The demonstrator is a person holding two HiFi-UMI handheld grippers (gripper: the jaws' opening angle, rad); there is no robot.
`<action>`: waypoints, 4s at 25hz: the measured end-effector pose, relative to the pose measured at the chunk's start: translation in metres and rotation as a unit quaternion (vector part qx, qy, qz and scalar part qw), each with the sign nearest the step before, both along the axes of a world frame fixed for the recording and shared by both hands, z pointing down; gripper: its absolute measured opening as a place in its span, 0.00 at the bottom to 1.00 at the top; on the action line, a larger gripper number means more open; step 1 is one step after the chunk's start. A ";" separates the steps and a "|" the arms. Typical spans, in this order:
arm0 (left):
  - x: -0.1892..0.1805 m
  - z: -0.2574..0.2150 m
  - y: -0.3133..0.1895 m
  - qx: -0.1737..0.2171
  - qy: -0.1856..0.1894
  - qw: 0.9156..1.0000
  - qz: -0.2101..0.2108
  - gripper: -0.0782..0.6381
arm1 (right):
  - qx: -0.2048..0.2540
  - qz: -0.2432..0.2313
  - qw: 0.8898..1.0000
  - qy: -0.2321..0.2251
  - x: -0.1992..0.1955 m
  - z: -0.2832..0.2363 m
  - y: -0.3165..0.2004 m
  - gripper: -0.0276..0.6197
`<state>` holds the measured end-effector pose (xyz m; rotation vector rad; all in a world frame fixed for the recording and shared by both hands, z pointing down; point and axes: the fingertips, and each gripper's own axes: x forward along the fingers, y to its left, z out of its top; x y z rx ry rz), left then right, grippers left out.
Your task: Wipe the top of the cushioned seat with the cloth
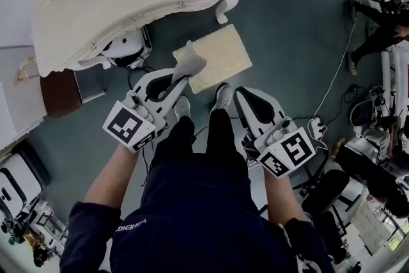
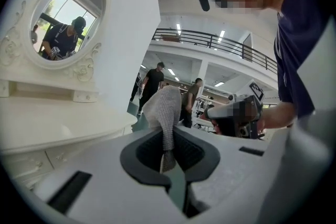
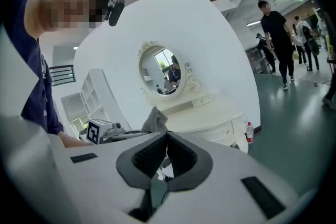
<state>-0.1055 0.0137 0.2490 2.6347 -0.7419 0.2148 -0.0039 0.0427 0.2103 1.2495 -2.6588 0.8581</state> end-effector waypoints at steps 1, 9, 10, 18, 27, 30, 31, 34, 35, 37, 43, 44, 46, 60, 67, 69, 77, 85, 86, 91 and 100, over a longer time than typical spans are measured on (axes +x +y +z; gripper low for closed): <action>0.002 0.012 -0.004 -0.005 -0.008 1.000 -0.009 0.14 | -0.006 -0.007 1.000 0.000 0.003 0.009 -0.004 0.08; 0.011 0.116 -0.032 -0.034 -0.070 0.996 -0.045 0.14 | -0.045 -0.039 0.998 0.005 0.035 0.084 -0.038 0.08; 0.011 0.134 -0.035 -0.037 -0.082 0.995 -0.045 0.14 | -0.051 -0.040 0.998 0.005 0.038 0.095 -0.041 0.08; 0.005 0.292 -0.056 -0.062 -0.186 0.980 -0.021 0.14 | -0.097 -0.038 0.995 0.000 0.057 0.185 -0.053 0.08; -0.015 0.418 -0.049 -0.103 -0.258 0.960 0.007 0.14 | -0.136 -0.032 0.990 0.003 0.063 0.262 -0.055 0.08; -0.022 0.447 -0.044 -0.113 -0.276 0.954 0.018 0.14 | -0.148 -0.034 0.988 0.002 0.060 0.279 -0.052 0.08; -0.024 0.457 -0.043 -0.115 -0.282 0.952 0.023 0.14 | -0.153 -0.033 0.988 0.002 0.059 0.285 -0.050 0.08; -0.029 0.484 -0.041 -0.123 -0.303 0.945 0.033 0.14 | -0.167 -0.032 0.985 -0.002 0.057 0.301 -0.047 0.08; -0.030 0.492 -0.041 -0.124 -0.311 0.942 0.036 0.14 | -0.170 -0.032 0.985 -0.003 0.056 0.304 -0.046 0.08; -0.030 0.505 -0.042 -0.123 -0.325 0.937 0.043 0.14 | -0.174 -0.030 0.984 -0.004 0.059 0.309 -0.045 0.08; -0.008 0.516 -0.056 -0.119 -0.334 0.934 0.051 0.14 | -0.176 -0.019 0.984 -0.012 0.077 0.318 -0.050 0.08; -0.001 0.516 -0.059 -0.117 -0.334 0.934 0.053 0.14 | -0.177 -0.018 0.984 -0.013 0.081 0.319 -0.051 0.08; 0.017 0.514 -0.066 -0.112 -0.332 0.934 0.062 0.14 | -0.179 -0.014 0.984 -0.017 0.090 0.319 -0.053 0.08; 0.171 0.512 -0.124 -0.077 -0.322 0.936 0.116 0.14 | -0.176 0.034 0.983 -0.039 0.177 0.320 -0.073 0.08; 0.201 0.508 -0.133 -0.072 -0.320 0.937 0.117 0.14 | -0.175 0.030 0.983 -0.041 0.193 0.324 -0.077 0.08; 0.198 0.502 -0.129 -0.070 -0.316 0.939 0.112 0.14 | -0.172 0.027 0.984 -0.039 0.190 0.322 -0.076 0.08; 0.127 0.481 -0.084 -0.085 -0.303 0.945 0.082 0.14 | -0.163 0.000 0.986 -0.041 0.133 0.311 -0.069 0.08; 0.016 0.480 -0.018 -0.109 -0.312 0.942 0.052 0.14 | -0.164 -0.042 0.984 -0.047 0.039 0.307 -0.037 0.08; 0.005 0.481 -0.011 -0.111 -0.313 0.942 0.051 0.14 | -0.165 -0.045 0.984 -0.047 0.030 0.307 -0.033 0.08; -0.025 0.492 0.016 -0.122 -0.314 0.940 0.051 0.14 | -0.171 -0.054 0.983 -0.040 0.003 0.311 -0.018 0.08; 0.012 0.510 0.020 -0.117 -0.315 0.938 0.082 0.14 | -0.177 -0.030 0.983 -0.027 0.034 0.316 -0.013 0.08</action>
